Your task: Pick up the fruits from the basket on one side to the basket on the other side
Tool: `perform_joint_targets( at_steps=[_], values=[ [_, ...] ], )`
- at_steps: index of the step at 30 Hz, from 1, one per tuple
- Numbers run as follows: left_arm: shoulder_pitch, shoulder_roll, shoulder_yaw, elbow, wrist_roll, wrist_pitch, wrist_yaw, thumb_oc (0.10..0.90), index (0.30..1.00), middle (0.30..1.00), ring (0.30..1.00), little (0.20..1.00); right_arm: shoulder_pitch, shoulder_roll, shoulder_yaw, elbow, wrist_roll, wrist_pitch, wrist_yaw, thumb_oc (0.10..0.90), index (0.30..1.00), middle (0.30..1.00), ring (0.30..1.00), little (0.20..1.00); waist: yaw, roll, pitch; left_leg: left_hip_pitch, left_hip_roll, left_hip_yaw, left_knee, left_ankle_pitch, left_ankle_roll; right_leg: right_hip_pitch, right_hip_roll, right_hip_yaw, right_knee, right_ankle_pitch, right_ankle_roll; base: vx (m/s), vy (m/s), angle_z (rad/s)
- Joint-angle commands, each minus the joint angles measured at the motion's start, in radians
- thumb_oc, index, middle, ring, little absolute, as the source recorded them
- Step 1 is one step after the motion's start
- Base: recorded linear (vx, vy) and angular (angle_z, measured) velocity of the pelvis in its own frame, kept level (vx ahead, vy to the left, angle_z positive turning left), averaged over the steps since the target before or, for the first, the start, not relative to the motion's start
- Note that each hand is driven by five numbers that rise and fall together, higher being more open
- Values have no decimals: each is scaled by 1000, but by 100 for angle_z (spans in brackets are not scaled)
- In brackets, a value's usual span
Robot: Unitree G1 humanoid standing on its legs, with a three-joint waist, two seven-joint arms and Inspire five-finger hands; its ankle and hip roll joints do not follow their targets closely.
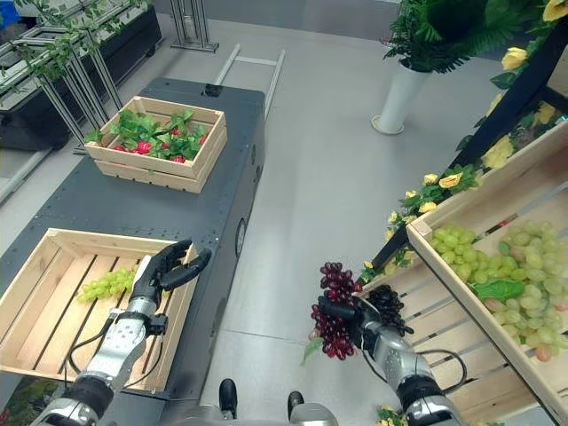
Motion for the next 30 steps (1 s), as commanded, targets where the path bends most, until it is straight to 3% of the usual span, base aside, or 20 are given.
perform_joint_targets(
  at_steps=[1,8,10,11,12,17,30],
  values=[
    [-38,-47,49,57,21,-154,39,800,900,900,900,900,-41,-33,-92,27,-46,-186,-10,400,300,300,300,300,39,32,-86,74,-42,-21,10,-207,2,-58,81,-35,4,31,-46,38,-13,-3],
    [-48,-31,52,58,30,-170,93,800,900,900,900,900,-41,-44,-84,37,-140,-275,-130,400,300,300,300,300,33,34,-38,33,-39,-8,32,-201,8,-108,77,-34,49,28,-49,-26,-1,-2],
    [-86,-14,43,50,30,-190,125,800,900,900,900,900,-68,-60,-82,36,-134,-313,-182,400,300,300,300,300,26,38,15,-28,-39,-5,103,-211,11,-169,75,-34,124,10,-54,-173,4,-17],
    [-87,-14,43,50,30,-190,125,800,900,900,900,900,-69,-60,-82,36,-134,-313,-182,400,300,300,300,300,26,38,15,-31,-39,-5,105,-212,11,-172,75,-35,126,9,-54,-274,14,-26],
    [-125,8,32,36,24,-198,154,800,900,900,900,900,-95,-78,-93,36,-115,-335,-214,400,300,300,300,300,19,42,71,-92,-42,1,188,-225,12,-223,73,-40,192,-7,-61,-240,7,-20],
    [-189,37,22,20,27,-197,212,800,900,900,900,900,-156,-133,-152,90,-84,-327,-297,400,300,300,300,300,7,42,175,-243,-39,7,406,-280,13,-342,62,-60,345,-48,-86,-204,-11,-1],
    [-264,112,29,12,-2,-191,228,800,900,900,900,900,-236,-311,-264,181,-74,-338,-419,400,300,300,300,300,-2,37,274,-487,-39,-11,670,-354,13,-571,54,-92,611,-125,-123,-94,-20,2]
  ],
)
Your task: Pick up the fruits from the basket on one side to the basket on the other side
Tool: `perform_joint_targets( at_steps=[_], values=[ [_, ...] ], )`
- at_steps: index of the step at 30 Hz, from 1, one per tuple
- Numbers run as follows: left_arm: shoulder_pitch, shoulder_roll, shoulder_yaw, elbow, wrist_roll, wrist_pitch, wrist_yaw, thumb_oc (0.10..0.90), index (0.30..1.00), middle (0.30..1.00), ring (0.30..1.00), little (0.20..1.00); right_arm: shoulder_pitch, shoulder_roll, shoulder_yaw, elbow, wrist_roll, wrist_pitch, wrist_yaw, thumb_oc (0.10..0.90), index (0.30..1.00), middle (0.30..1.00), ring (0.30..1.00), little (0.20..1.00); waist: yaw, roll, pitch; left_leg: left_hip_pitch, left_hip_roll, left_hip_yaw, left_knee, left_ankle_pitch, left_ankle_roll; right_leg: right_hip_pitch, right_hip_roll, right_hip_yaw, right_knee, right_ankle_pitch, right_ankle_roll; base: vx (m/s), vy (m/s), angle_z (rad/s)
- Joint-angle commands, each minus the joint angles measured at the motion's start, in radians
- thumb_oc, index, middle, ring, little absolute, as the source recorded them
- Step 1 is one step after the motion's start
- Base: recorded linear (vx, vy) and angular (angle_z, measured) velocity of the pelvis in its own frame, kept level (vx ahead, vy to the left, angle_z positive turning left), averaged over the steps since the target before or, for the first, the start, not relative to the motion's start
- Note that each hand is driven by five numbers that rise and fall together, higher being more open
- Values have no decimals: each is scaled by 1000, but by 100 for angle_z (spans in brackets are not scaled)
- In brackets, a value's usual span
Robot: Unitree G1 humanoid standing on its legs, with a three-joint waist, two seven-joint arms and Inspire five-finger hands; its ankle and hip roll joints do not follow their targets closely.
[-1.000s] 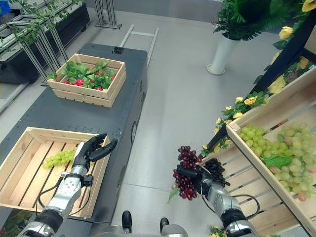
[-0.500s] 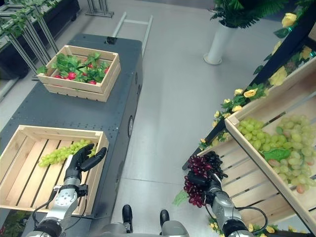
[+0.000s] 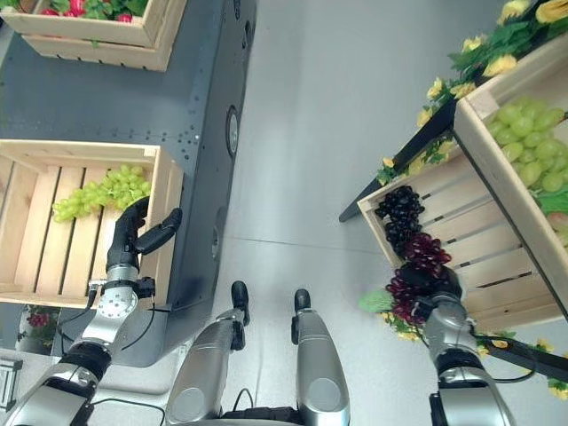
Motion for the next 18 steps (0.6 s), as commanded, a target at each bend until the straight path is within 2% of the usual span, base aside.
perform_joint_targets(
  at_steps=[1,6,10,18],
  values=[
    [-52,61,10,-70,5,-98,3,800,900,900,900,900,-44,-128,-52,-30,9,-92,-102,400,300,300,300,300,5,-28,-9,-10,-57,4,269,-297,27,6,49,-88,33,18,-73,-72,-95,5],
    [-93,94,-39,-125,9,-92,-14,800,900,900,900,900,-116,-220,-52,18,-18,-28,-205,400,300,300,300,300,12,-25,-9,-104,-60,2,352,-323,37,-89,44,-97,124,-8,-78,-64,-62,1],
    [-126,107,-78,-161,-10,-76,-19,800,900,900,900,900,-173,-284,-49,46,-51,13,-200,400,300,300,300,300,6,-17,-9,-164,-56,-2,409,-339,32,-150,43,-97,193,-29,-81,-20,-19,-1],
    [-132,126,-109,-270,-28,-76,-42,800,900,900,900,900,-235,-355,-7,33,-72,28,-187,400,300,300,300,300,9,-10,-9,-242,-57,-3,454,-346,38,-231,52,-99,251,-41,-91,-28,-32,-4]
  ],
)
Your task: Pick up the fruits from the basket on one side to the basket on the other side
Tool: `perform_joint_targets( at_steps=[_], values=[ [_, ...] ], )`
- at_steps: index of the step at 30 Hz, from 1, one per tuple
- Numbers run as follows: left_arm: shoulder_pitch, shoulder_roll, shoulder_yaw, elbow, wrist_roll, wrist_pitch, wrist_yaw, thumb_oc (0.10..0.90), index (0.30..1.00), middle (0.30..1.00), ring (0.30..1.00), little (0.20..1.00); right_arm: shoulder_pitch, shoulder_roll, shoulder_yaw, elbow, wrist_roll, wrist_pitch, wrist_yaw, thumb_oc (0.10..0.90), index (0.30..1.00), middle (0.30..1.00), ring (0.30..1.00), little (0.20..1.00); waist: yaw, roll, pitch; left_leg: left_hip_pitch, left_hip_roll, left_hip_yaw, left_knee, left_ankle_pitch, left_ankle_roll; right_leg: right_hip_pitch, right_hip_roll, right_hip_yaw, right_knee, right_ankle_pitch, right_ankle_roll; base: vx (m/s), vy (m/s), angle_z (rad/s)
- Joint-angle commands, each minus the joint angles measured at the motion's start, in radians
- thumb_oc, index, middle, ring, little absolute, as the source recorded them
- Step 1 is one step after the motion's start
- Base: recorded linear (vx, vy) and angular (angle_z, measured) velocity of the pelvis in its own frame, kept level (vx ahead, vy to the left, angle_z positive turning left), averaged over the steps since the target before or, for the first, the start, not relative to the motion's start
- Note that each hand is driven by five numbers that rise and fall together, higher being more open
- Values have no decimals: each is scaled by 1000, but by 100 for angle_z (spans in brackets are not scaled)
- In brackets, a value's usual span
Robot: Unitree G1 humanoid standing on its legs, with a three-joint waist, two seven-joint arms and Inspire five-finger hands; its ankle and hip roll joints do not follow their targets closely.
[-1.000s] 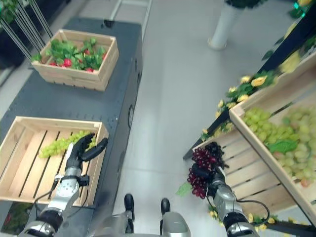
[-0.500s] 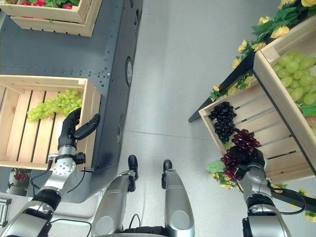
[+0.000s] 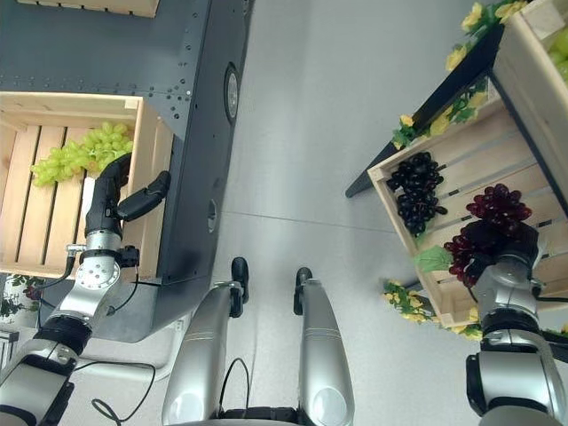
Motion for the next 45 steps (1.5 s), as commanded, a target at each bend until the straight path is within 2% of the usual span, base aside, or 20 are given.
perform_joint_targets(
  at_steps=[1,9,12,15,16,19,23,30,35,39,42,45],
  values=[
    [-22,-13,-60,-191,13,-74,-38,800,900,900,900,900,-30,-146,0,-20,-70,-43,-64,400,300,300,300,300,-21,-14,-15,64,-47,47,162,-265,44,62,63,-94,-16,19,-80,0,0,0],
    [-19,29,-73,-314,3,-79,-40,800,900,900,900,900,-39,-163,19,-67,-93,-33,-84,400,300,300,300,300,-22,-7,-15,6,-44,52,185,-267,45,-4,71,-90,15,24,-77,6,-2,3],
    [-20,38,-76,-339,9,-81,-37,800,900,900,900,900,-26,-163,22,-70,-83,-42,-80,400,300,300,300,300,-22,-11,-15,-4,-41,52,184,-267,47,-15,75,-90,15,29,-72,1,5,1],
    [-22,56,-78,-341,20,-79,-42,800,900,900,900,900,-4,-153,20,-80,-75,-42,-99,400,300,300,300,300,-22,-29,-15,-6,-33,48,193,-274,48,-15,80,-95,11,35,-68,9,-11,0],
    [-18,61,-76,-347,19,-73,-46,800,900,900,900,900,8,-147,16,-85,-67,-43,-96,800,900,900,900,900,-20,-35,-15,-6,-32,45,197,-276,49,-13,82,-97,9,37,-67,34,-42,-3],
    [-11,72,-76,-354,20,-72,-58,800,900,900,900,900,41,-141,-1,-90,-57,-37,-100,800,900,900,900,900,-19,-52,-15,3,-27,40,198,-280,49,3,85,-100,-5,44,-63,35,-36,-4],
    [-6,80,-92,-349,28,-90,-66,800,900,900,900,900,70,-139,-22,-58,-61,-38,-94,800,900,900,900,900,-17,-61,-15,21,-22,39,192,-279,50,23,84,-103,-25,56,-58,33,-15,2],
    [-22,79,-126,-356,29,-78,-52,800,900,900,900,900,76,-149,-26,6,-83,11,-96,800,900,900,900,900,-18,-57,-15,56,-21,52,150,-265,52,50,80,-106,-65,73,-51,2,11,1],
    [-26,65,-131,-347,35,-81,-45,800,900,900,900,900,69,-136,5,37,-102,50,-46,800,900,900,900,900,-18,-61,-15,102,-23,59,110,-258,53,92,80,-100,-112,83,-47,5,59,-1],
    [-24,60,-129,-353,44,-81,-48,800,900,900,900,900,84,-109,16,26,-99,15,-28,800,900,900,900,900,-18,-73,-15,144,-19,64,90,-263,57,136,81,-95,-148,88,-42,16,43,-3],
    [-21,57,-124,-364,75,-71,-35,800,900,900,900,900,113,-77,16,-15,-92,-34,2,800,900,900,900,900,-15,-87,-15,177,-18,62,82,-266,59,175,79,-97,-173,96,-39,50,30,-5],
    [-24,59,-131,-378,170,-57,27,800,900,900,900,900,146,-43,20,-84,-111,-83,-1,800,900,900,900,900,-18,-93,-15,199,-17,63,77,-267,60,201,76,-94,-192,101,-35,44,31,-1]
  ],
)
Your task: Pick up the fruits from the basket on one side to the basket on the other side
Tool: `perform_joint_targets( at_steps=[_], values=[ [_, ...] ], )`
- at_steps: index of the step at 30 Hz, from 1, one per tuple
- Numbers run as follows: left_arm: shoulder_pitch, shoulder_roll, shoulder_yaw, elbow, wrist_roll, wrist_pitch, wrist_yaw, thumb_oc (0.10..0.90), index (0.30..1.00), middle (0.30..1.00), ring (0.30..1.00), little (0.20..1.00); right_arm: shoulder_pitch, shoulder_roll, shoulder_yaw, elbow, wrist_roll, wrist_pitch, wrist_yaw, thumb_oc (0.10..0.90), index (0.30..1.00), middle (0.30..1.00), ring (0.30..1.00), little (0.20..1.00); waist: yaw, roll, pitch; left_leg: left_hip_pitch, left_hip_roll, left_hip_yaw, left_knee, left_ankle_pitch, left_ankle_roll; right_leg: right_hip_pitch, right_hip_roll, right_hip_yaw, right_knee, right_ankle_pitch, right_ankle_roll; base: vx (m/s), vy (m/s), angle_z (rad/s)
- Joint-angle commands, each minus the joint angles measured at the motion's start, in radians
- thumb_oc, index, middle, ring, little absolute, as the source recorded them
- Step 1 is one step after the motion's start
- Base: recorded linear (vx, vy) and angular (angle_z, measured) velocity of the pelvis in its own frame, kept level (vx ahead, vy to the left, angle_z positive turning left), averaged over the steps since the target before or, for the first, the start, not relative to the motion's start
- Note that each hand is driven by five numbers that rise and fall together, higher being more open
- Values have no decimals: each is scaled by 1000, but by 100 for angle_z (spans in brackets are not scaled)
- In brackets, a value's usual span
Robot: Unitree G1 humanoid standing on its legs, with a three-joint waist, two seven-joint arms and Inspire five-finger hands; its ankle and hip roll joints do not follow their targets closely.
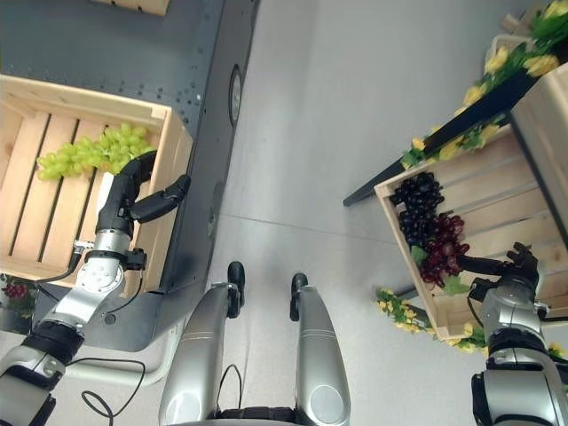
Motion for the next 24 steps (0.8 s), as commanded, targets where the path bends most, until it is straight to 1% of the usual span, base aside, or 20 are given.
perform_joint_targets(
  at_steps=[1,2,4,5,6,8,9,12,15,16,19,21,24],
  values=[
    [-96,-2,-33,-189,238,-116,60,800,900,900,900,900,-3,-37,20,-49,-62,-135,-14,800,900,900,900,900,-29,-40,-20,118,-24,54,56,-199,19,62,68,-99,-107,112,-70,20,47,-1],
    [-122,16,-48,-189,296,-110,106,800,900,900,900,900,5,-17,36,-117,-62,-138,-19,800,900,900,900,900,-34,-38,-20,117,-27,54,47,-192,18,60,67,-96,-120,119,-71,4,45,0],
    [-130,22,-53,-188,299,-110,116,800,900,900,900,900,8,-12,41,-140,-62,-137,-22,800,900,900,900,900,-36,-36,-20,118,-28,54,41,-187,17,60,66,-95,-126,122,-70,0,42,1],
    [-148,30,-56,-193,291,-109,129,800,900,900,900,900,13,9,63,-202,-70,-150,-18,800,900,900,900,900,-40,-30,-20,121,-34,55,22,-176,14,61,65,-93,-142,127,-69,8,76,2],
    [-157,33,-51,-190,294,-127,156,800,900,900,900,900,16,31,88,-265,-88,-158,-9,800,900,900,900,900,-44,-22,-20,122,-39,59,1,-164,10,59,65,-90,-158,130,-70,5,100,4],
    [-158,27,-39,-192,306,-144,194,800,900,900,900,900,13,52,117,-325,-113,-151,-11,800,900,900,900,900,-46,-16,-20,125,-42,66,-23,-151,8,57,67,-88,-171,132,-72,-15,64,4],
    [-159,26,-24,-196,318,-153,229,800,900,900,900,900,15,67,138,-369,-125,-149,-11,800,900,900,900,900,-48,-11,-20,127,-44,70,-40,-143,6,54,68,-86,-177,130,-75,-35,58,-1],
    [-157,29,38,-196,397,-178,396,800,900,900,900,900,43,104,175,-465,-170,-167,21,800,900,900,900,900,-51,-1,-20,124,-52,71,-63,-131,2,44,68,-85,-173,115,-81,-29,59,0],
    [-142,28,95,-189,431,-181,483,800,900,900,900,900,79,126,185,-515,-202,-178,38,800,900,900,900,900,-50,3,-20,120,-54,67,-63,-129,0,38,64,-91,-158,104,-85,0,0,0],
    [-135,26,130,-175,430,-183,498,800,900,900,900,900,97,138,190,-538,-225,-179,41,800,900,900,900,900,-50,4,-20,119,-54,66,-59,-128,-1,36,60,-94,-147,98,-86,0,0,0],
    [-124,24,187,-142,422,-190,520,800,900,900,900,900,114,145,201,-560,-271,-172,46,800,900,900,900,900,-47,5,-20,121,-53,63,-60,-124,-3,37,52,-101,-136,92,-86,11,6,5],
    [-122,35,219,-129,426,-193,527,800,900,900,900,900,117,141,202,-567,-271,-161,50,800,900,900,900,900,-44,8,-20,126,-54,59,-68,-118,-8,42,49,-105,-139,90,-86,14,13,7],
    [-137,74,261,-96,437,-188,557,800,900,900,900,900,112,126,202,-554,-258,-154,61,800,900,900,900,900,-39,12,-20,135,-55,60,-78,-113,-12,50,43,-110,-138,83,-89,3,4,1]
  ],
)
